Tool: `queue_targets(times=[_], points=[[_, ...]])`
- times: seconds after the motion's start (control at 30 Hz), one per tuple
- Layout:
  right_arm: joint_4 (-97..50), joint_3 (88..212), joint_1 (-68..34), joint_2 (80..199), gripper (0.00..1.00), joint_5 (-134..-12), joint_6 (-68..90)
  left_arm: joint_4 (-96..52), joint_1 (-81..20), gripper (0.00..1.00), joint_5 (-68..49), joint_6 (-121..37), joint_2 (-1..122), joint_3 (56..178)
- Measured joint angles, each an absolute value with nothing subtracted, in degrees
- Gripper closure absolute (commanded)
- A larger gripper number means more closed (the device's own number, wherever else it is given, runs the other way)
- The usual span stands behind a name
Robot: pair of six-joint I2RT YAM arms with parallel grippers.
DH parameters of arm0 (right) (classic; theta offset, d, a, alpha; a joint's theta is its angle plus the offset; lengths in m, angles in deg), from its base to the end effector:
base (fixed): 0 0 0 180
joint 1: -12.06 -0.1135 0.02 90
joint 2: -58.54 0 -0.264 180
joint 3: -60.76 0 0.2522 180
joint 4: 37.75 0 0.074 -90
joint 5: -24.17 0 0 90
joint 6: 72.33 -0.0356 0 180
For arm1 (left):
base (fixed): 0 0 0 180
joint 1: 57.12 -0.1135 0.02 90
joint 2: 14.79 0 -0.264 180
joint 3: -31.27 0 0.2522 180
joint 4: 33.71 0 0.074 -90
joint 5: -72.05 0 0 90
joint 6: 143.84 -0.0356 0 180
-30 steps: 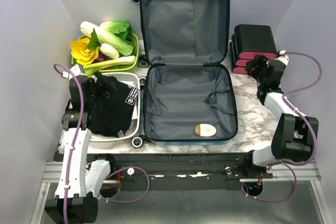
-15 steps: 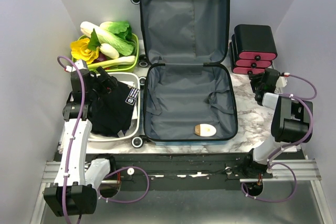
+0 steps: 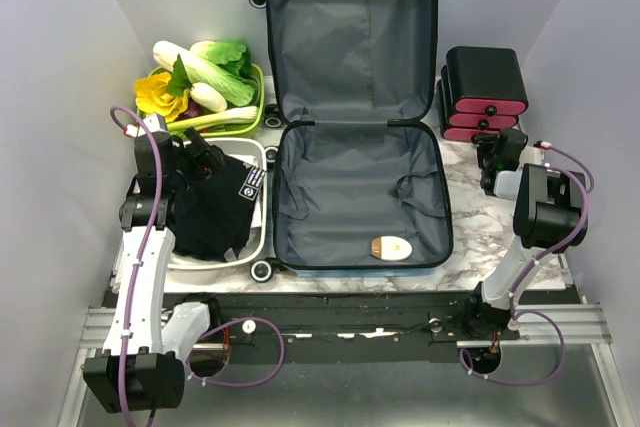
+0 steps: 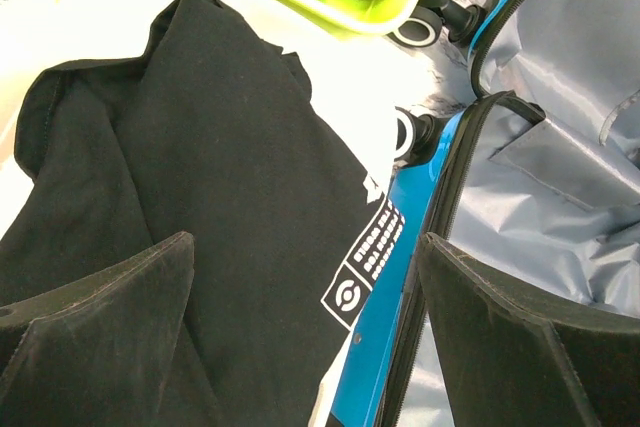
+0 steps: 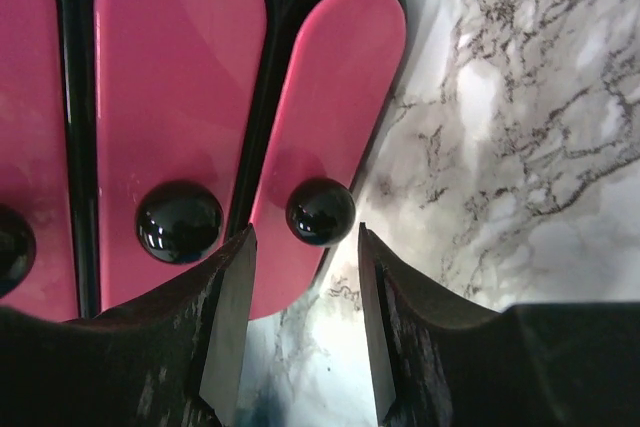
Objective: Open, take out, and arrange the luggage
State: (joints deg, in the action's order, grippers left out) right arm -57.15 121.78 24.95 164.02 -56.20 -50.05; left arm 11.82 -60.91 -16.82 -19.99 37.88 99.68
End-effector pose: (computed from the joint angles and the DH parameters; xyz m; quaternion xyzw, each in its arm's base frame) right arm 0.3587 -0.0882 0.1451 0.5782 0.6120 0.1835 0.5075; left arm 0.1974 0.0124 0.3374 -0.2744 0.8204 -0.1383 0.4822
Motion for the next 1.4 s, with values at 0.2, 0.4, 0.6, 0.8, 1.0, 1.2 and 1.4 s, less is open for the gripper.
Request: queue_targets(times=[0.2,0.4,0.6,0.8,1.0,1.2,1.4], points=[[-58.7,123.0,24.9,165.6,0.38,-56.2,-51.6,12.0,-60.9,0.01,-16.8,-20.0,38.0,99.8],[-57.5,123.0,23.1,165.9,0.38,-54.4,-55.1,12.3,-60.9,0.01,-16.9,-20.0,38.3,100.1],[-55.6,124.0,18.1,165.7,0.38,-49.9,-60.5,12.7,-60.9,0.01,-16.9,-20.0,39.2,101.5],[-63.1,121.2,16.9,166.7,0.38,-44.0,-64.3,12.9,-60.9,0.01,-17.2,-20.1,40.2,101.9],[-66.8,120.3,16.9,167.7,0.25,-41.6,-64.9,12.9,-60.9,0.01,-17.4,-20.2,40.7,101.9],[-63.8,121.3,17.0,167.3,0.13,-41.4,-59.7,12.9,-60.9,0.01,-17.4,-20.2,41.0,101.9],[-58.3,123.1,18.4,164.1,0.17,-43.8,-51.8,12.5,-60.9,0.01,-17.4,-20.2,39.9,101.8]])
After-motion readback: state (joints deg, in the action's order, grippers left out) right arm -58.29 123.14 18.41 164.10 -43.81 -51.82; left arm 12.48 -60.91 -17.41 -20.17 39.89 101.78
